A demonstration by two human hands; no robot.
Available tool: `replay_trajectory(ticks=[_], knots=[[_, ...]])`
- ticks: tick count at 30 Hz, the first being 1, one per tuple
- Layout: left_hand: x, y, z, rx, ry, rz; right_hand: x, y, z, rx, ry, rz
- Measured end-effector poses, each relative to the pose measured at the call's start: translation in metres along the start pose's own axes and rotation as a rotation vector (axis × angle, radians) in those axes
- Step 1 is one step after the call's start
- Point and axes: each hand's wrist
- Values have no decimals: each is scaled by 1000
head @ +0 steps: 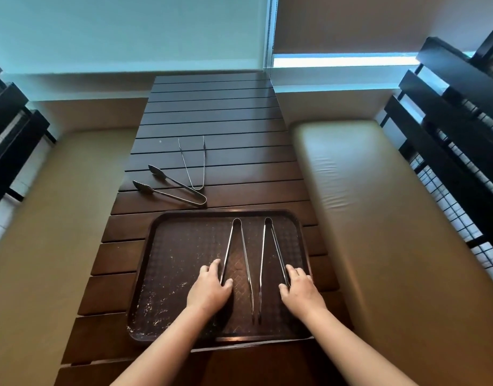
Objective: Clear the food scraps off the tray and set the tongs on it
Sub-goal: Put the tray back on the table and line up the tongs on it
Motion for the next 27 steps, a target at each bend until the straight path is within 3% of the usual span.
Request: replay_trajectory(ticks=[6, 11, 16, 21, 27], knots=[[8, -25, 32, 88, -45, -127, 0, -12, 16, 123, -5, 134], [12, -53, 72, 159, -48, -97, -4, -23, 35, 214, -33, 64], [13, -78, 117, 270, -15, 100, 0, -32, 59, 315, 6, -36], [7, -107, 166, 366, 1, 251, 14, -31, 78, 299, 104, -44], [-2, -130, 211, 341, 86, 574, 24, -22, 93, 245, 143, -22]])
Point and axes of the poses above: each hand's wrist, its own z-axis towards the middle knuckle, its own y-axis out of the palm, x = y × z, and after that the axes turned 8 degrees about -y, right-handed
